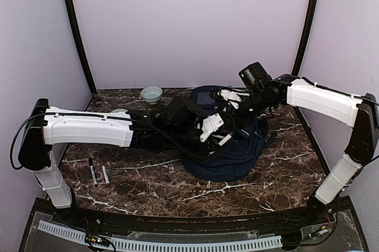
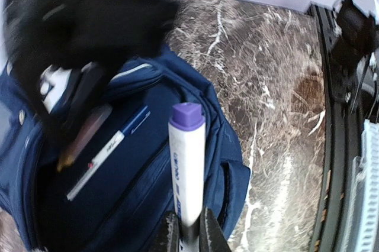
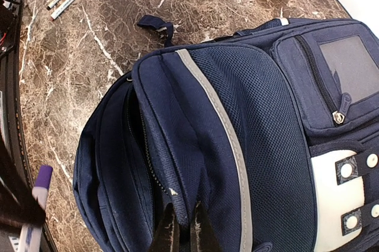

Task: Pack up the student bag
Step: Place the pen in the upper front pocket of the bag.

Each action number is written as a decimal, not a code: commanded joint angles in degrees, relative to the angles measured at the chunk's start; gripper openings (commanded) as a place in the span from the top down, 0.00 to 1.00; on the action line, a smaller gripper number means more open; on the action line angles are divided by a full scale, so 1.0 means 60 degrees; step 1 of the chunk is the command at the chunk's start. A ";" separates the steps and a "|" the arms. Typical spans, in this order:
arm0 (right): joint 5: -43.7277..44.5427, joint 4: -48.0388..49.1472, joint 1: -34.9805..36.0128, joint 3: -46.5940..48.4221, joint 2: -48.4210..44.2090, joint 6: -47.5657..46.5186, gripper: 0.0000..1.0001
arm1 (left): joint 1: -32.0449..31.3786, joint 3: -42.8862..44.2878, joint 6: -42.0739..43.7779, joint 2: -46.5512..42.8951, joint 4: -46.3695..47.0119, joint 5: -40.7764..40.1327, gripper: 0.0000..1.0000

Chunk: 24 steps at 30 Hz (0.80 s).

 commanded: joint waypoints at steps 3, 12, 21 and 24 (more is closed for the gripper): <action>-0.0684 0.0234 -0.0136 0.0521 -0.0457 0.0074 1.00 | -0.0442 0.1647 0.4011 0.0907 -0.1098 -0.1196 1.00; -0.1079 0.0080 -0.0166 0.0507 -0.0516 -0.0120 1.00 | -0.0570 0.2926 0.7265 0.2556 -0.1511 -0.2983 1.00; -0.1487 -0.0026 -0.0159 0.0517 -0.0583 -0.0163 1.00 | -0.0464 0.3322 0.8856 0.4107 -0.0489 -0.4632 1.00; -0.1644 -0.0025 -0.0167 0.0455 -0.0661 -0.0150 1.00 | -0.0335 0.3335 0.9218 0.4590 0.0151 -0.5230 1.00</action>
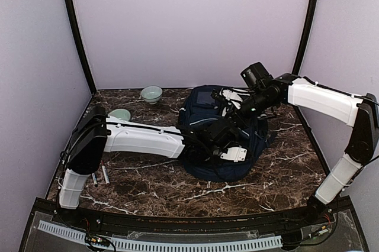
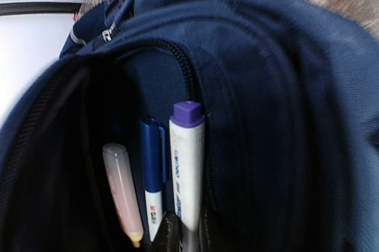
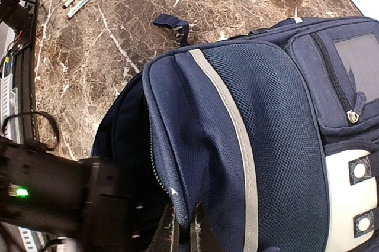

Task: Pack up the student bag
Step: Place the pen in the upper front pocket of the bag.

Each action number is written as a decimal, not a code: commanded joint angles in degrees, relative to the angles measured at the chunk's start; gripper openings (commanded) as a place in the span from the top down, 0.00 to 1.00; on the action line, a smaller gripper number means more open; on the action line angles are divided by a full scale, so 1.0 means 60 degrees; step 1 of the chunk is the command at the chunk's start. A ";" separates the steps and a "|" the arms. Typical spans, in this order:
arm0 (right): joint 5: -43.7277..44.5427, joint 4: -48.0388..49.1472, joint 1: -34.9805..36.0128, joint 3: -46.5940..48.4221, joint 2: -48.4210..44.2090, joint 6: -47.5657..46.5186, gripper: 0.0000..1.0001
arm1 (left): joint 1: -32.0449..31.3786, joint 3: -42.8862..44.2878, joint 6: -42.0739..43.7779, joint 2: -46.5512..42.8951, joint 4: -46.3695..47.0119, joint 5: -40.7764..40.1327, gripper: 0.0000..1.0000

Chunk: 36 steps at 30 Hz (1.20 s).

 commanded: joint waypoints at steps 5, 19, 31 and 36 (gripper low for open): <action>-0.1072 0.0283 -0.0014 0.0400 -0.0802 -0.0048 1.00 | 0.0427 0.0121 0.1099 0.0834 0.1990 -0.1703 0.99; -0.0829 0.0425 -0.0011 0.0148 -0.1041 -0.0102 1.00 | 0.1022 0.0365 0.2207 0.1483 0.5502 -0.2441 0.79; -0.0221 0.0581 -0.0291 0.0211 -0.0694 0.0077 1.00 | 0.0126 -0.2013 0.0450 -0.0884 0.5592 -0.2592 0.56; -0.0003 0.0741 -0.0460 0.0148 -0.0590 0.0245 1.00 | -0.0354 -0.3072 -0.0898 -0.2079 0.4505 -0.2247 0.56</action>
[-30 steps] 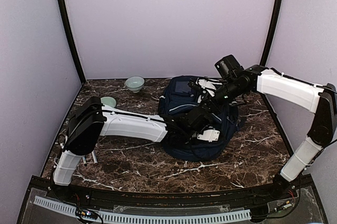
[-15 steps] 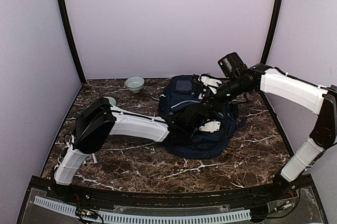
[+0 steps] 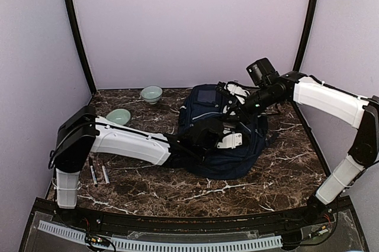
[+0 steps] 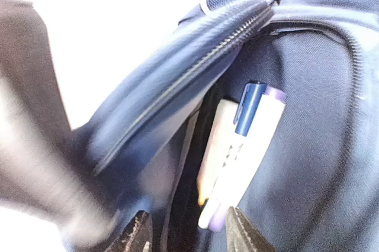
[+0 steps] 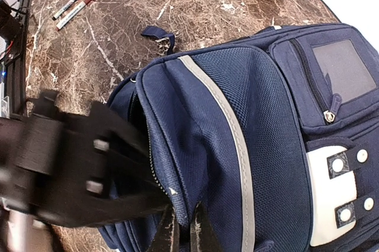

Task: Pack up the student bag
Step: Place the pen in the upper front pocket of the bag, then pick up the pen at the corner of the board.

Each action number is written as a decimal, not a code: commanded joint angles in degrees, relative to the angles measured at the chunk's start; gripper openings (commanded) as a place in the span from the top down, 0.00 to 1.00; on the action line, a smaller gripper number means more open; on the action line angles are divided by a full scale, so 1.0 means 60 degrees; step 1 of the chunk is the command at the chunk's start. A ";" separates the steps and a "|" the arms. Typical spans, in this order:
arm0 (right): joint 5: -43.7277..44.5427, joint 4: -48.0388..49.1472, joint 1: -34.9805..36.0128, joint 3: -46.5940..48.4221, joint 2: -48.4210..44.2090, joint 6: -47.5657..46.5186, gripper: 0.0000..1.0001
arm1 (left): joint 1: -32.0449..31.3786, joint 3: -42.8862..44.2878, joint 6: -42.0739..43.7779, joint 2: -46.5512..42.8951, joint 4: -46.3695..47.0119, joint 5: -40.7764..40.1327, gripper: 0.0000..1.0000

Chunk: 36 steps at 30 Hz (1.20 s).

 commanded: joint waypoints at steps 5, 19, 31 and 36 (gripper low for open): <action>-0.0191 0.0646 -0.0200 0.0019 -0.0145 0.0302 1.00 | -0.0497 -0.1998 -0.3660 -0.2749 -0.2165 0.0792 0.55; -0.0386 0.0812 -0.0204 -0.0278 -0.0062 0.0280 1.00 | 0.0253 -0.3527 -1.0999 -0.5478 -0.7756 0.0524 0.54; -0.0380 0.0944 -0.0206 -0.0491 -0.0252 0.0306 1.00 | 0.3838 -0.4375 -1.6078 -0.6695 -1.0296 0.2463 0.58; -0.0423 0.0962 -0.0213 -0.0522 -0.0226 0.0287 1.00 | 0.5630 -0.5625 -1.7517 -0.7580 -1.0098 0.3963 0.59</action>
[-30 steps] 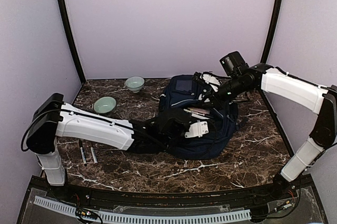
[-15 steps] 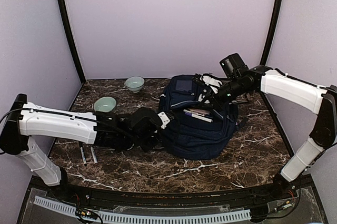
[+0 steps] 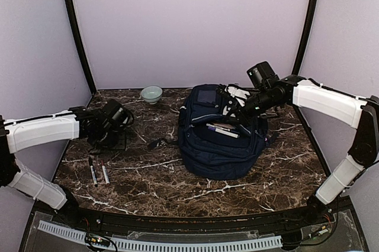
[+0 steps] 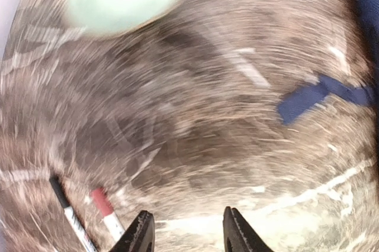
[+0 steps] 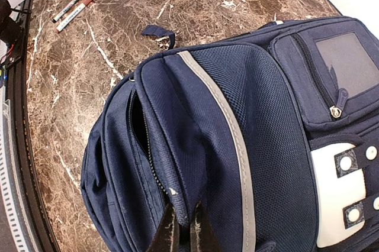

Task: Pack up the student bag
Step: Pick up the pen at the corner of the board.

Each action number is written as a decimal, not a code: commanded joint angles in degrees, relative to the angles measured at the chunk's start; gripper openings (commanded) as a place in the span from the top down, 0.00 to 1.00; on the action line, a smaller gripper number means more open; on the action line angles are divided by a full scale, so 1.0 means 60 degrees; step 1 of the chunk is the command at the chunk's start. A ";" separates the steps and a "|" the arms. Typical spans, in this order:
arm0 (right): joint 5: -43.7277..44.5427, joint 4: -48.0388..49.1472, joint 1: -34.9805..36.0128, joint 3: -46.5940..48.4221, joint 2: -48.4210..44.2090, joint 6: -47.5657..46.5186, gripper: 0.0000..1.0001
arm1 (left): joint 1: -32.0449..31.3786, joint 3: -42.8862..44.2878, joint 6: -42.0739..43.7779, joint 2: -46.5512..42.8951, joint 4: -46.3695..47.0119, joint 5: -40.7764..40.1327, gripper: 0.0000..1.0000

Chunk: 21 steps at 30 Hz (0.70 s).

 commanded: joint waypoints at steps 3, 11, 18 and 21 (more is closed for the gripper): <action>-0.0214 0.0475 -0.0089 -0.0084 -0.0212 0.0073 1.00 | 0.1737 -0.1242 -0.2144 -0.0744 -0.0451 0.2027 0.60; -0.0217 0.0477 -0.0086 -0.0124 -0.0183 0.0059 1.00 | 0.2443 -0.1493 -0.2800 -0.0316 -0.1139 0.1977 0.63; -0.0225 0.0475 -0.0097 -0.0148 -0.0168 0.0057 1.00 | 0.2618 -0.1670 -0.3311 0.0158 -0.1267 0.2256 0.68; -0.0213 0.0490 -0.0090 -0.0148 -0.0155 0.0050 1.00 | 0.2638 -0.1768 -0.3503 0.0106 -0.1306 0.2219 0.68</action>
